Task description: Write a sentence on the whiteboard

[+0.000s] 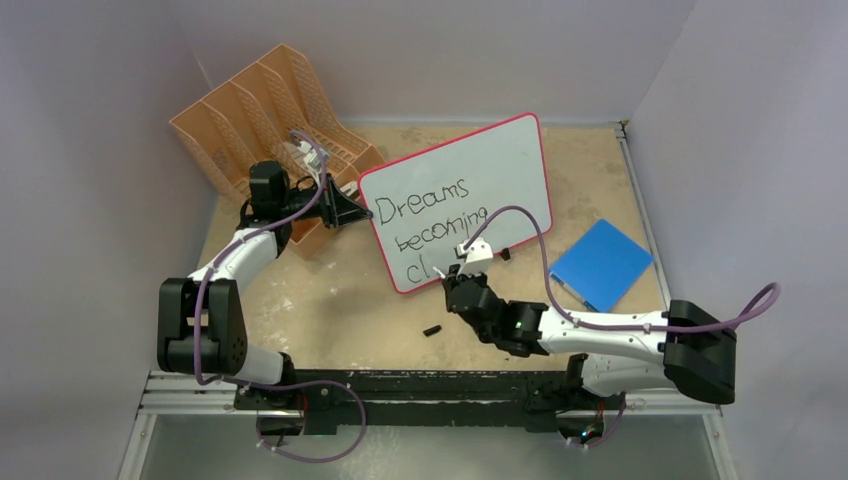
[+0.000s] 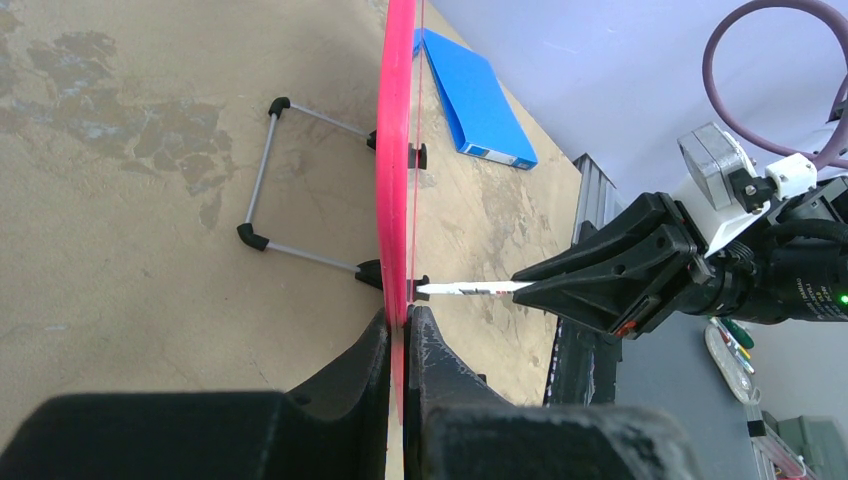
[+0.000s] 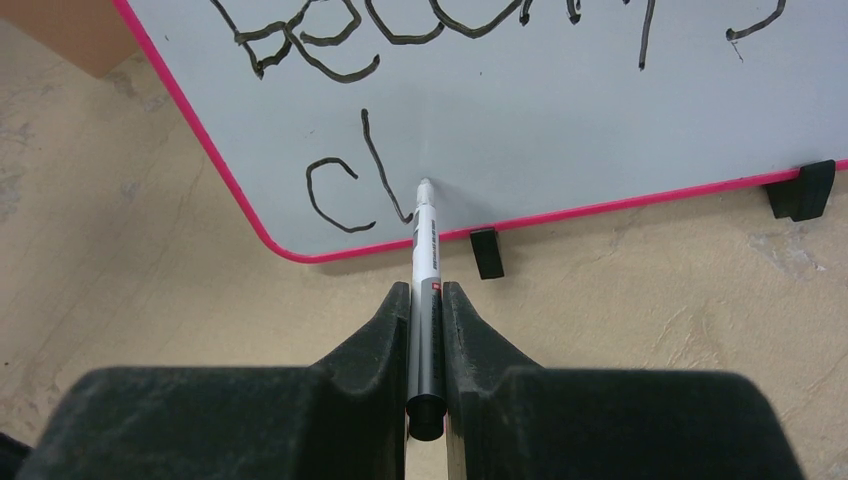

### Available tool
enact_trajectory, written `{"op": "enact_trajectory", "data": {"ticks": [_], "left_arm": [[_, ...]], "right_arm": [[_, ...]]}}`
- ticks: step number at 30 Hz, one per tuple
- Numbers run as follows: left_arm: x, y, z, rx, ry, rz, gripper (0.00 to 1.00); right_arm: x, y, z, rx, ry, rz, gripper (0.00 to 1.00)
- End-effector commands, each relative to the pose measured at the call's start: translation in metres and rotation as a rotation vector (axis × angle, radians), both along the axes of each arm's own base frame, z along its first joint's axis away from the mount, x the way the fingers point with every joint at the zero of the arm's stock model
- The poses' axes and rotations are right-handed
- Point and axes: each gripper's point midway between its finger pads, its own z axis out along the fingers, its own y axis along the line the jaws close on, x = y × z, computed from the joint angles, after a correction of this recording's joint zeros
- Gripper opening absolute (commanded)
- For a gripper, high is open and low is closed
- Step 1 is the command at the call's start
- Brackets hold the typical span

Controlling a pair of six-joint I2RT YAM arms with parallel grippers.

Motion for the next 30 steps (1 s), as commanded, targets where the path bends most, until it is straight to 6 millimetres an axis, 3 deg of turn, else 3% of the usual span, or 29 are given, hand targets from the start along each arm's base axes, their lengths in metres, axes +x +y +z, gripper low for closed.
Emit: {"op": "enact_trajectory", "data": {"ticks": [1, 11, 30], "left_arm": [[0.005, 0.002, 0.016, 0.000, -0.082, -0.003, 0.00], [0.005, 0.002, 0.016, 0.000, -0.082, -0.003, 0.00], [0.005, 0.002, 0.017, 0.000, -0.083, -0.002, 0.00]], "right_arm": [[0.010, 0.000, 0.012, 0.043, -0.040, -0.046, 0.00], [0.014, 0.000, 0.008, 0.029, -0.039, -0.048, 0.00], [0.020, -0.023, 0.008, 0.029, -0.023, -0.153, 0.00]]}}
